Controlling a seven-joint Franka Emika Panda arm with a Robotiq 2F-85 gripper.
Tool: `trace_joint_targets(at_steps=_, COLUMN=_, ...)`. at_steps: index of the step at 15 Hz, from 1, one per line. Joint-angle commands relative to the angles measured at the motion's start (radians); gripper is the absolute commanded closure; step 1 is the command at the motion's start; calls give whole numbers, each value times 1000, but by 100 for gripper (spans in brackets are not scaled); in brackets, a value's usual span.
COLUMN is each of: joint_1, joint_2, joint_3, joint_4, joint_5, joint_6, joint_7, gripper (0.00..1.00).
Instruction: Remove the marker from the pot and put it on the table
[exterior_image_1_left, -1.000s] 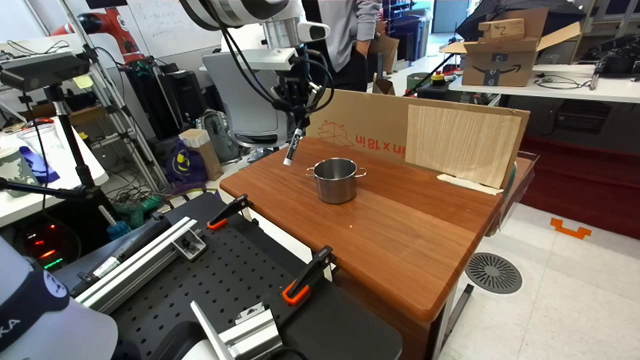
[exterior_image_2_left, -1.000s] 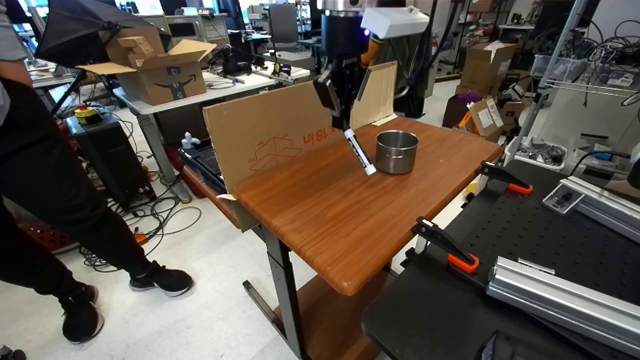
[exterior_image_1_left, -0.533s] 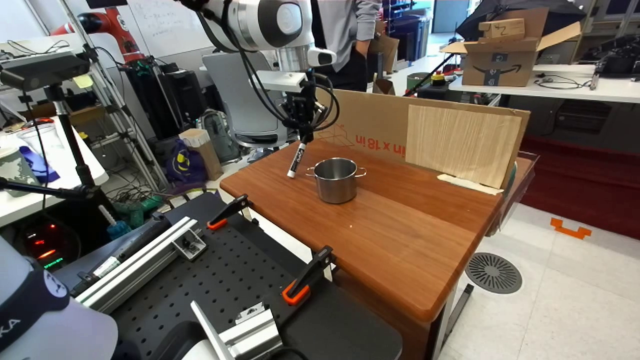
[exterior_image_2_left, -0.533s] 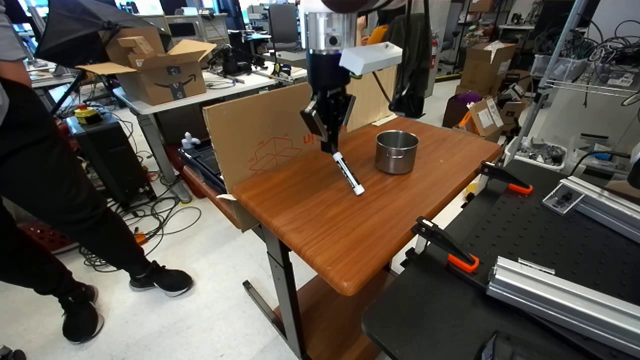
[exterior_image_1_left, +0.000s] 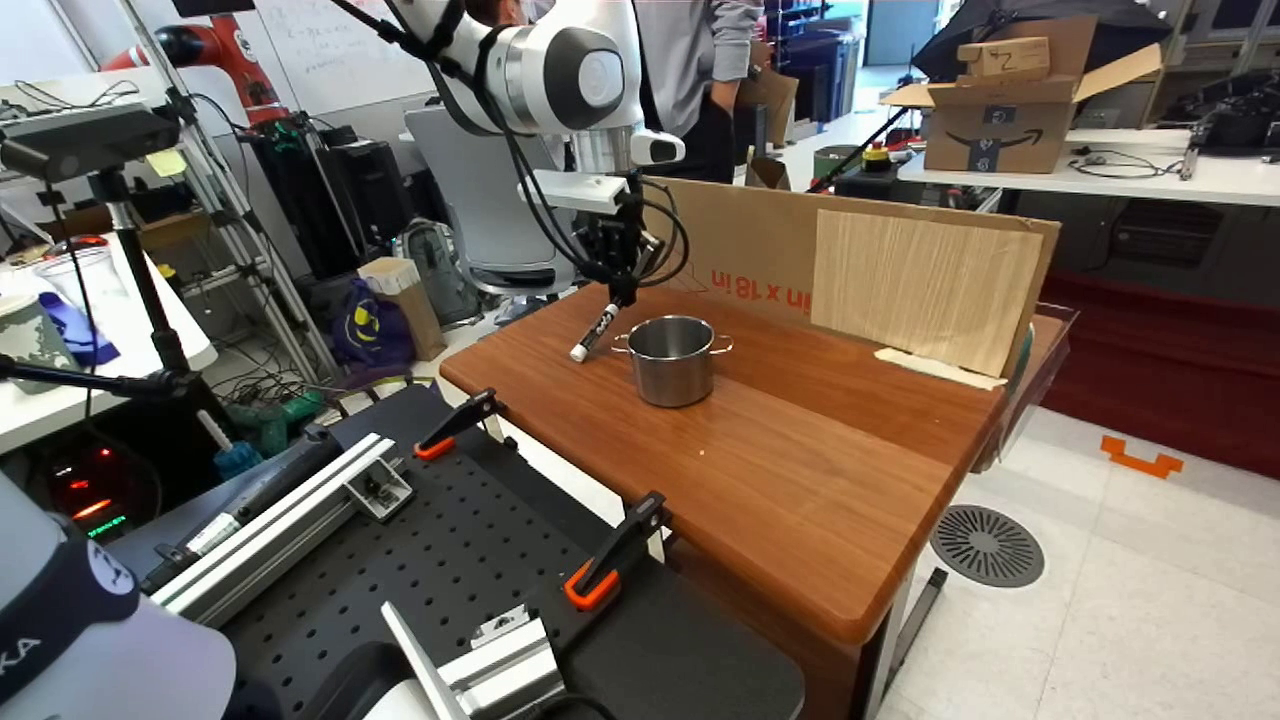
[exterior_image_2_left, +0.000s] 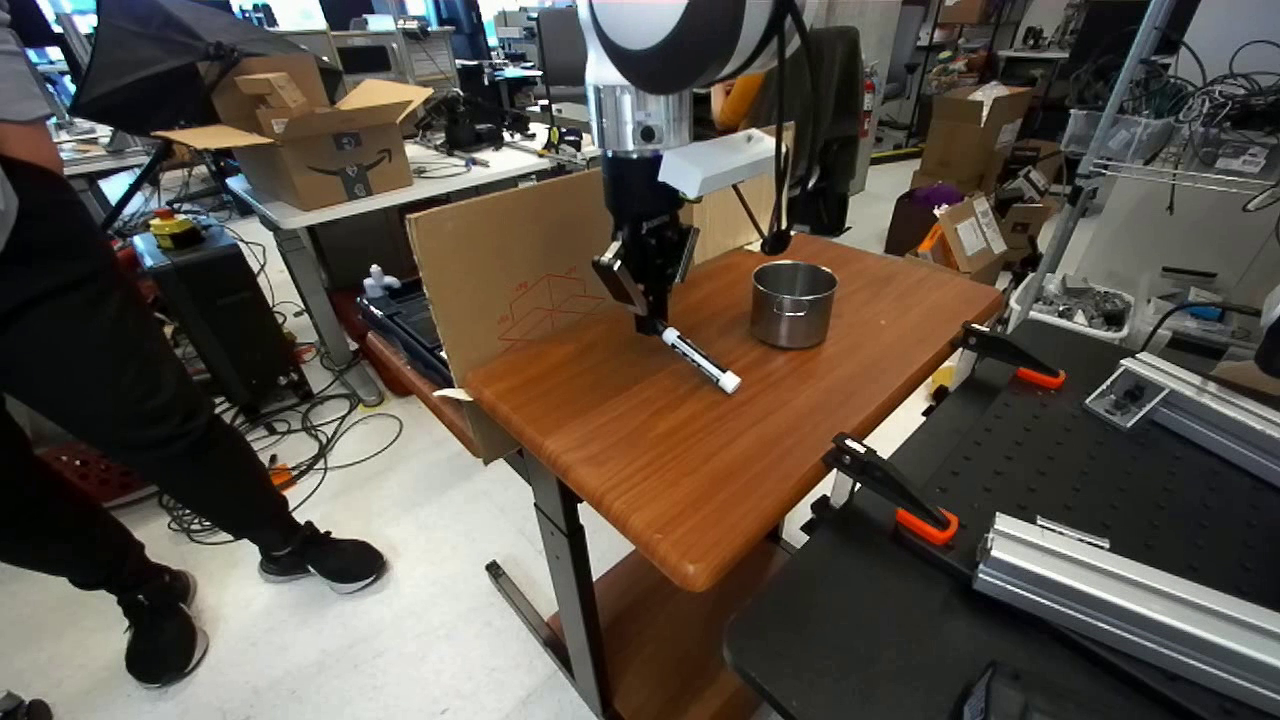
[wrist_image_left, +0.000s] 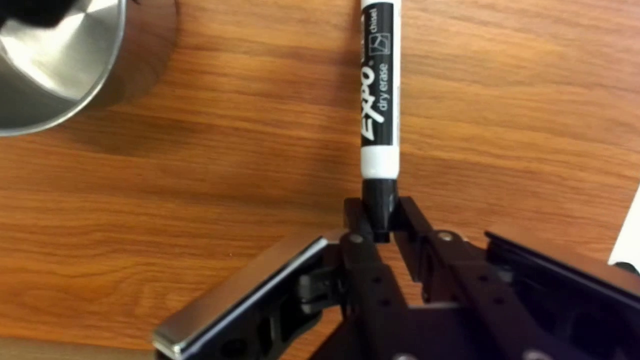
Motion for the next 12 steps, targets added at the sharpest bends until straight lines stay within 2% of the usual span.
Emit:
trace_joint_targets(at_steps=1, joint_1=38, joint_2=53, joint_3=-35, joint_4=71, joint_5=-28, joint_6=-49, joint_7=40, gripper=95)
trace_joint_targets(at_steps=11, joint_1=62, joint_2=154, joint_3=-57, joint_4=197, joint_5=-32, joint_6=-133, joint_7=75, gripper=95)
trace_joint_targets(at_steps=12, joint_1=63, joint_2=158, joint_3=-58, joint_4=203, joint_5=-35, joint_6=-134, joint_7=77, gripper=61)
